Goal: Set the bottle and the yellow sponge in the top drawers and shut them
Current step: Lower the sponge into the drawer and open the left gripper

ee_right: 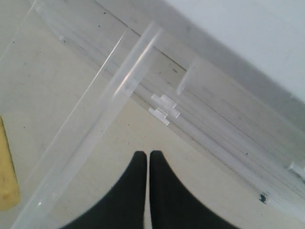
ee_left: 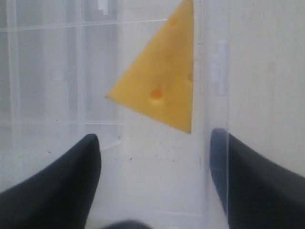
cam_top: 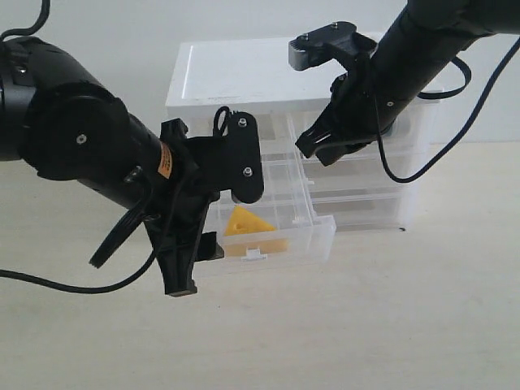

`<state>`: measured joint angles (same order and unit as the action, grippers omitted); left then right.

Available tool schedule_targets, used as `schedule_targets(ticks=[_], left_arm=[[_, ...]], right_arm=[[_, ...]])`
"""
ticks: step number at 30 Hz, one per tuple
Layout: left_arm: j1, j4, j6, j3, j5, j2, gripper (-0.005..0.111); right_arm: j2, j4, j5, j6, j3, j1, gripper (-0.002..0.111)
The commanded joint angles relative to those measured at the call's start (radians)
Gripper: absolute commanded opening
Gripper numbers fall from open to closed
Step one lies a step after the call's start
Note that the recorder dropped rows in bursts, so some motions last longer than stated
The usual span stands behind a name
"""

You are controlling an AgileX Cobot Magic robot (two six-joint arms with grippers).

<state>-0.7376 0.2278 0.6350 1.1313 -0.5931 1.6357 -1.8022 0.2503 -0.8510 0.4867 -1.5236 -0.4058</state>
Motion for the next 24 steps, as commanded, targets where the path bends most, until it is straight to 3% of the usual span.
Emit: schedule_targets(ticks=[1, 6, 8, 11, 24], left_arm=[[0.01, 0.008, -0.019, -0.002, 0.027, 0.018, 0.056], [0.01, 0.004, -0.019, -0.002, 0.02, 0.046, 0.051], [0.01, 0.004, -0.019, -0.002, 0.024, 0.046, 0.036], [0.01, 0.004, -0.019, 0.0, 0.024, 0.046, 0.004], [0.01, -0.003, -0.019, 0.081, 0.014, 0.009, 0.004]], right_arm=[[0.016, -0.001, -0.006, 0.001, -0.006, 0.007, 0.0], [0.016, 0.0, -0.006, 0.001, -0.006, 0.007, 0.0], [0.016, 0.0, -0.006, 0.001, -0.006, 0.007, 0.0], [0.016, 0.0, -0.006, 0.001, -0.006, 0.007, 0.0], [0.016, 0.001, -0.006, 0.001, -0.006, 0.007, 0.0]])
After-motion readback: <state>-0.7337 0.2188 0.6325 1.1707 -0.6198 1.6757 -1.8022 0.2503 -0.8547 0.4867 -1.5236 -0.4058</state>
